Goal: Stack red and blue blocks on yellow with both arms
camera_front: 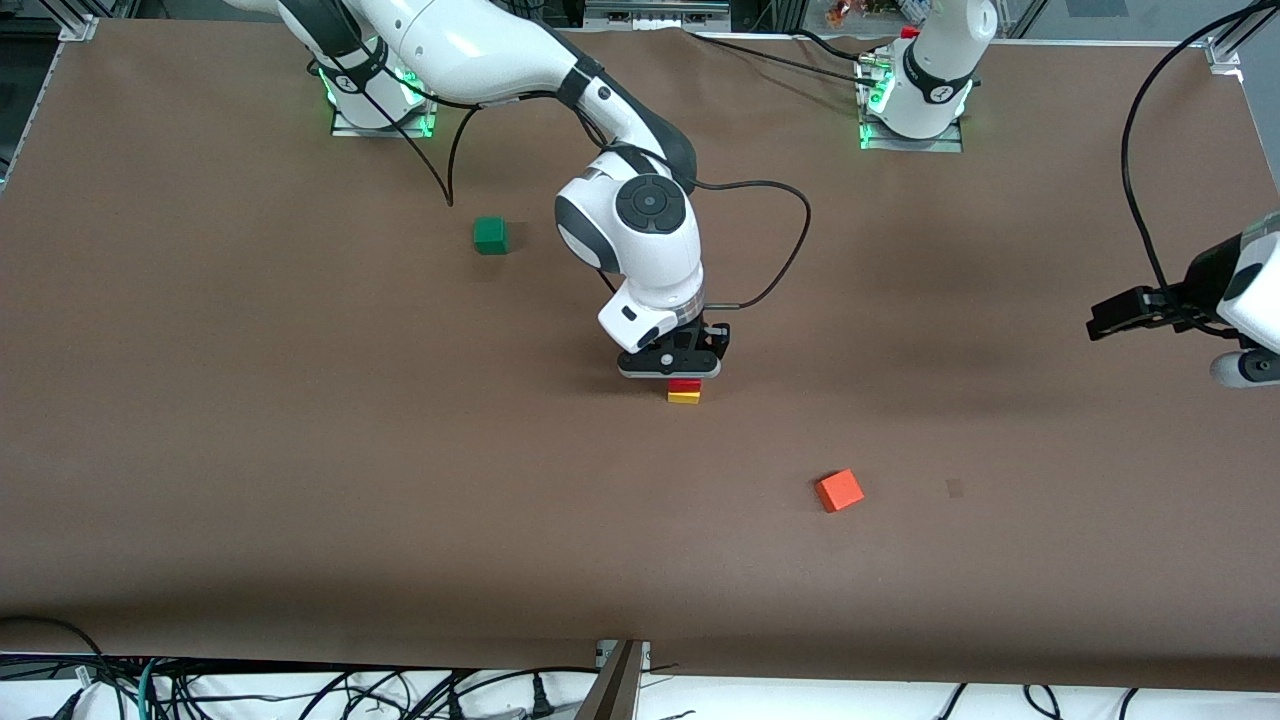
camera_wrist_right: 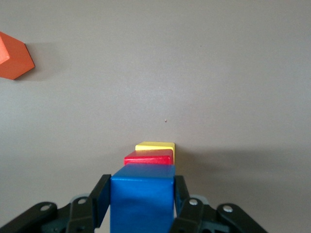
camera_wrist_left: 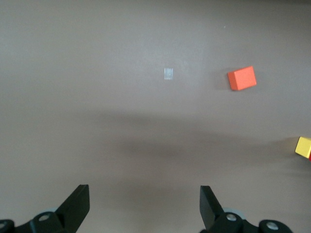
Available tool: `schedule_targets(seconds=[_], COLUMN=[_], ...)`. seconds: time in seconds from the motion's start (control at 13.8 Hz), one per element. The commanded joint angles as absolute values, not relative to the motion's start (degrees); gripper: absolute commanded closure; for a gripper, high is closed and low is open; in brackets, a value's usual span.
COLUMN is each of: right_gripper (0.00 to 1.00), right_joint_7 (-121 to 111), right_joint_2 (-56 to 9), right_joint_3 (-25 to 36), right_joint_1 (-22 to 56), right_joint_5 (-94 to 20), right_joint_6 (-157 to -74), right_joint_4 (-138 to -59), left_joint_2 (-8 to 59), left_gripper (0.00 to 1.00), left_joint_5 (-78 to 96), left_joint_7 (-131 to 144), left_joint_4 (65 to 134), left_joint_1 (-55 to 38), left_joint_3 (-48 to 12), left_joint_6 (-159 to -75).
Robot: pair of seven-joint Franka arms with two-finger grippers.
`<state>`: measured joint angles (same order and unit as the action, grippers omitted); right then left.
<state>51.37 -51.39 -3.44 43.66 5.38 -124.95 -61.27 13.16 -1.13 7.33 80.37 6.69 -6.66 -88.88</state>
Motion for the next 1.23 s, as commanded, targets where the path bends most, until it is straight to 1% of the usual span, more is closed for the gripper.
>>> schedule_targets(seconds=[0.0, 0.07, 0.14, 0.22, 0.29, 0.36, 0.58, 0.8, 0.87, 1.01, 1.09, 1.16], right_gripper=[0.28, 0.2, 0.0, 0.0, 0.0, 0.0, 0.0, 0.0, 0.0, 0.0, 0.0, 0.0], right_joint_7=[50.7, 50.7, 50.8, 51.1, 51.1, 51.1, 50.2, 47.7, 45.2, 43.2, 41.8, 37.0], right_joint_2=[-51.9, -51.9, -51.8, -51.6, -51.3, -51.0, -46.2, -39.9, -38.5, -34.7, -32.5, -29.0], right_joint_3=[-3.3, -3.3, -3.4, -3.5, -3.4, -3.3, -3.8, -3.6, -3.3, -2.1, -0.8, 0.8], right_joint_1=[43.8, 43.6, 43.5, 43.4, 43.3, 42.9, 39.7, 33.7, 32.6, 30.9, 30.2, 29.7], right_joint_5=[6.0, 5.8, 5.5, 5.2, 4.4, 3.5, 2.9, -7.4, -9.4, -9.6, -9.7, -9.7], right_joint_6=[-123.6, -123.6, -123.7, -123.6, -123.0, -120.5, -114.2, -111.9, -108.1, -99.5, -96.0, -93.6], right_joint_4=[-59.5, -59.5, -59.4, -59.2, -59.2, -59.0, -59.0, -59.5, -59.4, -60.4, -62.0, -65.4], left_joint_2=[7.7, 7.1, 7.1, 7.4, 7.5, 7.6, 7.4, 8.5, 8.8, 9.2, 9.3, 9.5], left_gripper=[0.0, 0.0, 0.0, 0.0, 0.0, 0.0, 0.0, 0.0, 0.0, 0.0, 0.0, 0.0], left_joint_5=[0.4, 0.4, 0.4, 0.4, 0.4, 0.5, 1.9, 1.9, 1.9, 1.8, 1.8, 1.8], left_joint_7=[6.1, 6.2, 6.2, 6.1, 5.9, 5.5, 3.3, 3.3, 3.3, 3.3, 3.2, 3.1], left_joint_4=[87.6, 88.2, 88.4, 88.3, 88.2, 88.2, 88.4, 87.6, 87.5, 87.3, 87.2, 86.5], left_joint_1=[4.8, 2.6, -0.9, -1.9, -1.4, -0.4, 0.6, 0.4, 0.0, -0.1, 0.0, 0.0], left_joint_3=[-4.8, -2.7, 0.8, 2.3, 2.2, 2.2, 2.1, 2.2, 2.2, 2.2, 2.2, 2.2], left_joint_6=[-90.8, -91.0, -91.0, -91.0, -91.0, -91.0, -91.1, -90.8, -90.7, -90.8, -90.8, -90.8])
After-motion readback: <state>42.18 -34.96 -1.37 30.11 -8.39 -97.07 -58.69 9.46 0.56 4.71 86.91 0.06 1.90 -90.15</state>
